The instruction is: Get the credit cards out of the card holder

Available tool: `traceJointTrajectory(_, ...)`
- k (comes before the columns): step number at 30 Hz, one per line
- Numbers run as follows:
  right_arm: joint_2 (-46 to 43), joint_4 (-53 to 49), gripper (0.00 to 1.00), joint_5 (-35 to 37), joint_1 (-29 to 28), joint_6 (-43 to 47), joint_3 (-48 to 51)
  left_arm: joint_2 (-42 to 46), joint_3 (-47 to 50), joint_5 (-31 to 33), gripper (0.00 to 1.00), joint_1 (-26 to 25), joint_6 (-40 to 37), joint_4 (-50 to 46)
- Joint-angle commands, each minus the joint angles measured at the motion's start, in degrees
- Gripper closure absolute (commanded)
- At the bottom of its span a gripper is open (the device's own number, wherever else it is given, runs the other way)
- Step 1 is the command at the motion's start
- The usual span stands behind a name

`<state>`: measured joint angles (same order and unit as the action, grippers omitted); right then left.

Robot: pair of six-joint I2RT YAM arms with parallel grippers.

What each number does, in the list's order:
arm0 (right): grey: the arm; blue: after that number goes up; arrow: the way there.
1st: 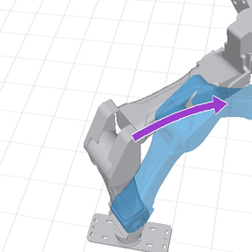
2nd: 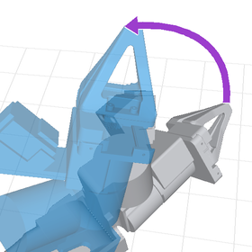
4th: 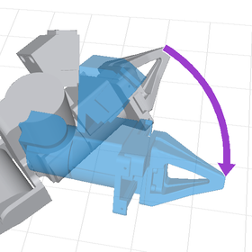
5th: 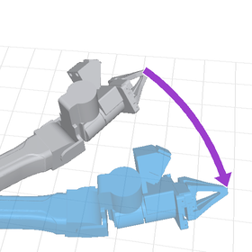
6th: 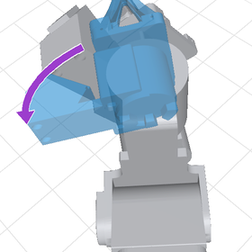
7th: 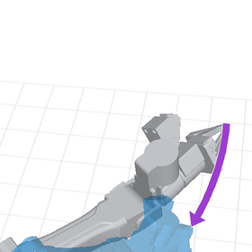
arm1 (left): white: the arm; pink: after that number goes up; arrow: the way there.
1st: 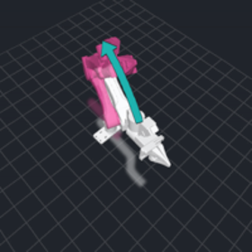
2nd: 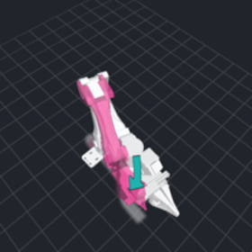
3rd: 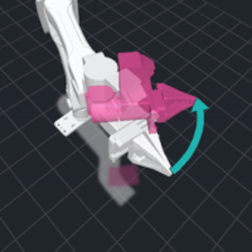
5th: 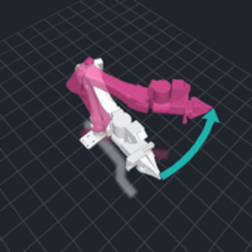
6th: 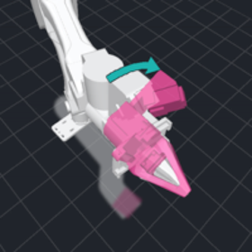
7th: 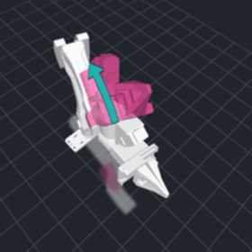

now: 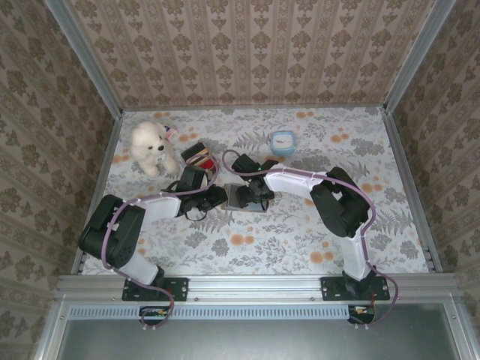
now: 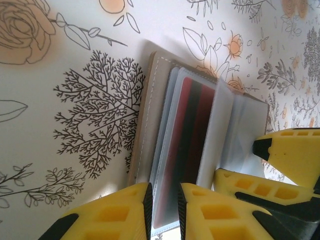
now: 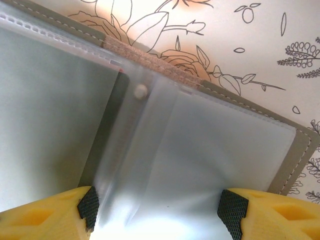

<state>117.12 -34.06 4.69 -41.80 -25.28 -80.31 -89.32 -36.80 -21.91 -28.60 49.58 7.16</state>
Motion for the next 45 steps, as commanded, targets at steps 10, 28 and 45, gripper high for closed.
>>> traceJointTrajectory(10, 9.18, -3.89, 0.27, 2.36, 1.37, -0.57, 4.73, 1.00, -1.08, -0.26, 0.76, -0.40, 1.18, 1.28)
traceJointTrajectory(28, 9.18, -3.75, 0.27, 1.60, 1.38, -0.72, 4.38, -1.64, -0.78, -4.47, 0.66, -0.49, 2.01, 6.99)
traceJointTrajectory(45, 6.53, -2.48, 0.27, -1.98, 1.49, -0.39, 4.02, -5.25, -2.12, -7.97, 0.84, -0.58, 0.91, 8.66)
